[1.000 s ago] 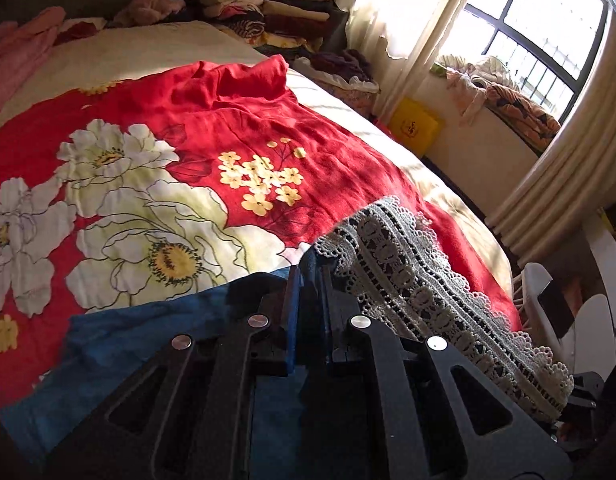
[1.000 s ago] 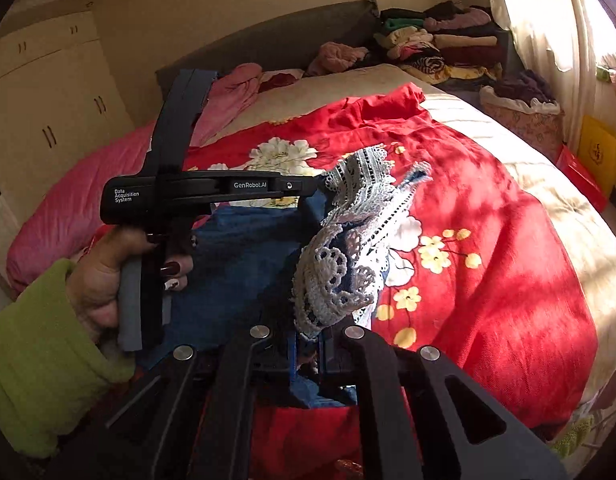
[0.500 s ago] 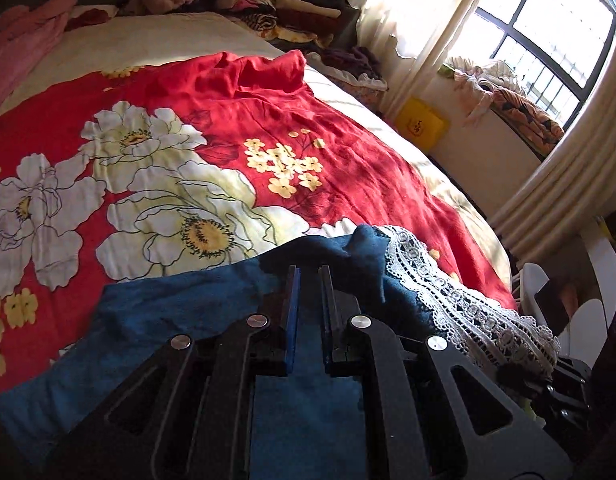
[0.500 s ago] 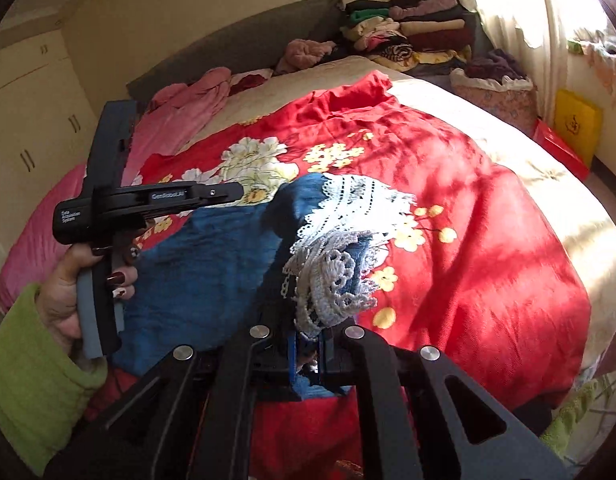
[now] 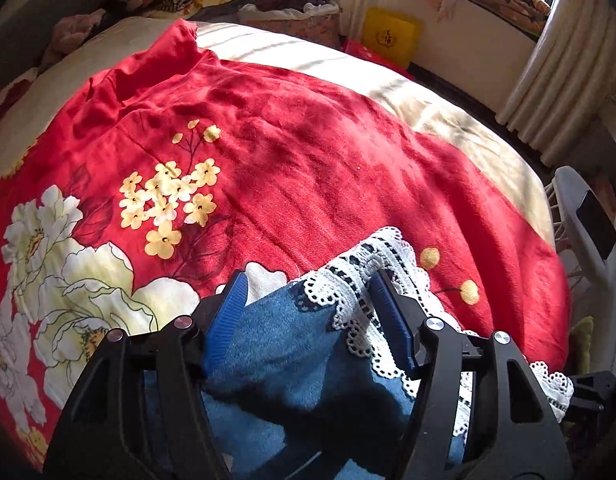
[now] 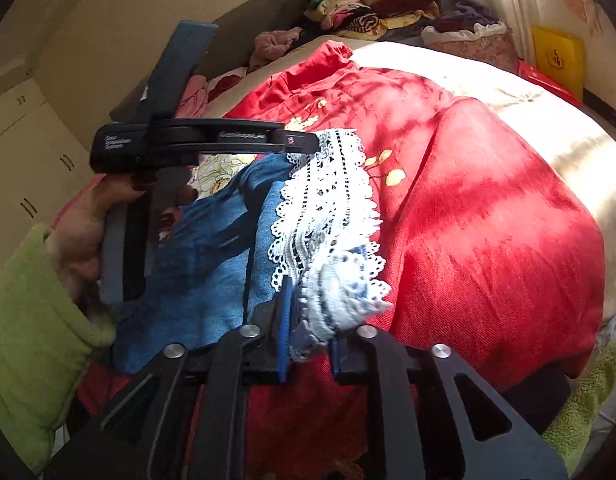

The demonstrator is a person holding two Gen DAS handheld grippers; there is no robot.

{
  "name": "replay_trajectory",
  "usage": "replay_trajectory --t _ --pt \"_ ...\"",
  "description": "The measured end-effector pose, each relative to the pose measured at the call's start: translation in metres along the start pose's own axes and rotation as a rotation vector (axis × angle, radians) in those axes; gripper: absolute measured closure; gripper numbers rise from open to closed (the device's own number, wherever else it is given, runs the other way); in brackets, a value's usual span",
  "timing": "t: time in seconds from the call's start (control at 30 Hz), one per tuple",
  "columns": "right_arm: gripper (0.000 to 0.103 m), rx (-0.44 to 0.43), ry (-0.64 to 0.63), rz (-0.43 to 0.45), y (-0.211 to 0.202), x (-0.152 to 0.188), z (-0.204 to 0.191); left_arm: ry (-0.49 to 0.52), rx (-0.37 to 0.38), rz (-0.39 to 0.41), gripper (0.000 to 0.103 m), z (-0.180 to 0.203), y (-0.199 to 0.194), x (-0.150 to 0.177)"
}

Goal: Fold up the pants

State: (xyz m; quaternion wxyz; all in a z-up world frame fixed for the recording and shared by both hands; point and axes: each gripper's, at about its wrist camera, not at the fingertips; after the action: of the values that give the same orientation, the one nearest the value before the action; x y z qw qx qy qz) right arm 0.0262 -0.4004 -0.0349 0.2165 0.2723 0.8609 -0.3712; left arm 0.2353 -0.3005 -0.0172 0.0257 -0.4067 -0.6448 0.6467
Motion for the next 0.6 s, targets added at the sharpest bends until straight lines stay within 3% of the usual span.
replay_trajectory --t 0.03,0.1,0.13,0.17,0.2,0.23,0.27,0.33,0.6 --pt "0.063 -0.001 0.006 -0.009 0.003 0.001 0.001 0.001 0.001 -0.009 0.044 0.000 0.006 -0.001" --pt "0.060 0.000 0.004 -0.018 0.008 0.002 0.000 -0.011 0.029 -0.018 0.046 -0.001 0.013 -0.001" --pt "0.059 -0.001 -0.003 -0.019 0.009 0.002 -0.001 -0.021 0.054 -0.022 0.065 0.000 0.014 -0.001" --pt "0.059 -0.003 -0.009 -0.020 0.010 0.002 -0.002 -0.022 0.083 -0.025 0.075 0.003 0.014 0.001" --pt "0.061 -0.006 -0.014 -0.023 0.011 0.002 -0.003 0.001 0.063 -0.018 0.080 0.009 0.011 0.003" --pt "0.073 -0.021 -0.019 -0.028 0.013 0.002 -0.005 0.029 0.037 -0.012 0.087 0.014 0.008 0.004" --pt "0.078 -0.045 -0.021 -0.033 0.015 0.002 -0.006 0.044 0.024 -0.009 0.090 0.017 0.005 0.006" --pt "0.084 -0.063 -0.043 -0.028 0.015 0.003 -0.012 0.023 0.023 0.007 0.094 0.014 -0.002 0.007" --pt "0.087 -0.076 -0.219 0.003 0.002 -0.001 -0.063 -0.183 0.175 0.118 0.096 -0.037 -0.051 0.026"
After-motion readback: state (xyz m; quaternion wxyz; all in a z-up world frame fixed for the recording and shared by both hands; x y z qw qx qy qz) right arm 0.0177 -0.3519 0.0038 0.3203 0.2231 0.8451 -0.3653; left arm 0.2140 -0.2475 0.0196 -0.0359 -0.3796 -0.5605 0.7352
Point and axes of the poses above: each gripper's, at about its wrist camera, not at the fingertips, and y roughly the way its jaws point, z to its right, x to its underside, and after that the axes turned 15 degrees about -x, right-handed
